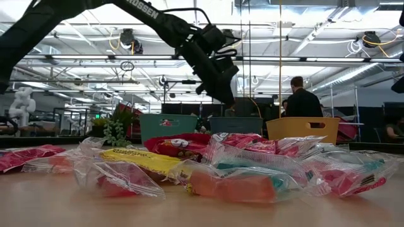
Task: Sort candy
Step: Put the yellow candy into the blue bin
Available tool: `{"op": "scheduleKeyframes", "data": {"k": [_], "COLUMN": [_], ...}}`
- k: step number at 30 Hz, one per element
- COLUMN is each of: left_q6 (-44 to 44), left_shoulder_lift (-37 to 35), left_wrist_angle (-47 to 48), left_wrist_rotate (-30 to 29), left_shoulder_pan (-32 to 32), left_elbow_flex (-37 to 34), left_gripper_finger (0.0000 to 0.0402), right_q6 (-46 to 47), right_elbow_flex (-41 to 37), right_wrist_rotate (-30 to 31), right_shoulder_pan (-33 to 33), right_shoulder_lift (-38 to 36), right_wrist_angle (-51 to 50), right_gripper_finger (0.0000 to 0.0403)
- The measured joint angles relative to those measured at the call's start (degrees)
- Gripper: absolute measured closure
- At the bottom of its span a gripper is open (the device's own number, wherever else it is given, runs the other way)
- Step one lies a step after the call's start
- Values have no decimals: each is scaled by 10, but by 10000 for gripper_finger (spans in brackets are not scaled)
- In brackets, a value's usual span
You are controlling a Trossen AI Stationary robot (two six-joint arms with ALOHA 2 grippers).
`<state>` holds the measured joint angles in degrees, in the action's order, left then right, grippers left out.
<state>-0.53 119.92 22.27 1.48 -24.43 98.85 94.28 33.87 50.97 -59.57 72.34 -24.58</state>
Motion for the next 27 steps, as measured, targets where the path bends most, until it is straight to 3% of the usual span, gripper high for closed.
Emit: {"op": "scheduleKeyframes", "data": {"k": [13, 27], "left_q6": [1, -1], "left_shoulder_lift": [-1, -127], "left_wrist_angle": [-11, 169], "left_wrist_rotate": [0, 0], "left_shoulder_pan": [4, 29], "left_elbow_flex": [0, -24], "left_gripper_finger": [292, 293], "right_q6": [0, 10], "right_elbow_flex": [0, 0], "right_wrist_rotate": [0, -1], "right_shoulder_pan": [0, 0], "right_shoulder_lift": [0, 0], "right_wrist_angle": [-5, -5], "right_gripper_finger": [179, 179]}}
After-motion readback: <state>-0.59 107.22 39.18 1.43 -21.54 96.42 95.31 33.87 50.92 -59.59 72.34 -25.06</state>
